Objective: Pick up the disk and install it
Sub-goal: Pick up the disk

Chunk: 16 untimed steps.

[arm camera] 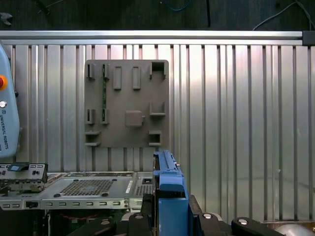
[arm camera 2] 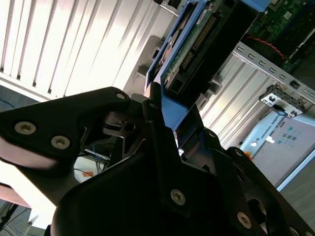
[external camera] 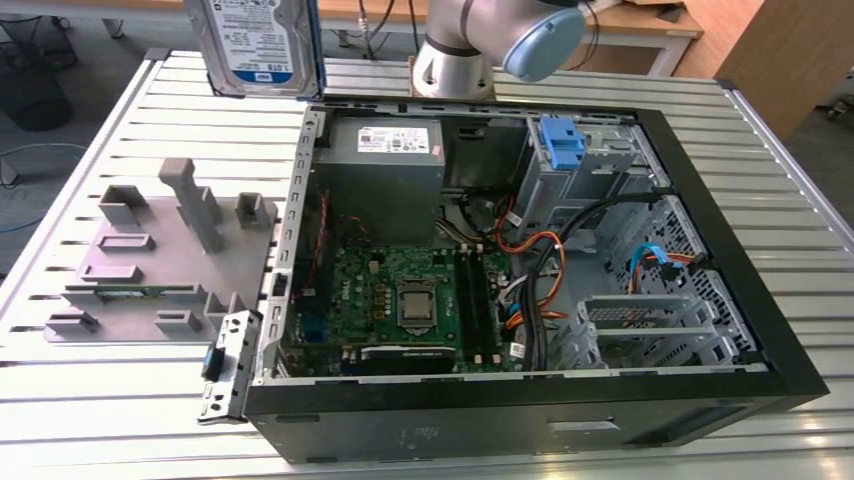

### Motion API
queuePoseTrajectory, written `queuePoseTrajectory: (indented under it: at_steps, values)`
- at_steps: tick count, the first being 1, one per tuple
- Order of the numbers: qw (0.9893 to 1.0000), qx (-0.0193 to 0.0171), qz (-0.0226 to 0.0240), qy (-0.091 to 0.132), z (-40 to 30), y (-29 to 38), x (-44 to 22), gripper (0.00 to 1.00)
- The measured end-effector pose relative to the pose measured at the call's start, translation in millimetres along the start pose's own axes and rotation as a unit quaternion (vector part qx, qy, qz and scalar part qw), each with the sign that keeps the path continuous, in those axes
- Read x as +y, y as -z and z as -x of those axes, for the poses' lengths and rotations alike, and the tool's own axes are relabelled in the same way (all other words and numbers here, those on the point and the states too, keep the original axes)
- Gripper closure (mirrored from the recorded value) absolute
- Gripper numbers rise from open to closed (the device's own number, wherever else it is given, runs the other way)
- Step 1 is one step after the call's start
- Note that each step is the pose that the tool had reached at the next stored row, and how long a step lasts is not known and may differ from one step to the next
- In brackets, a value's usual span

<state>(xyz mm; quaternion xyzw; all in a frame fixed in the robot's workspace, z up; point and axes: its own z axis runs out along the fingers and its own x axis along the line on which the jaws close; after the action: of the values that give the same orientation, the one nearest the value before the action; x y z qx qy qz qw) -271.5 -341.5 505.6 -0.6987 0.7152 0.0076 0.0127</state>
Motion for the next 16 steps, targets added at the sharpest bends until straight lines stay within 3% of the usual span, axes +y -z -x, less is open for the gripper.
queuePoseTrajectory:
  at_steps: [16]
  values:
    - [1.0000, 0.0000, 0.0005, 0.000, 0.2, -0.3, -38.0, 0.64]
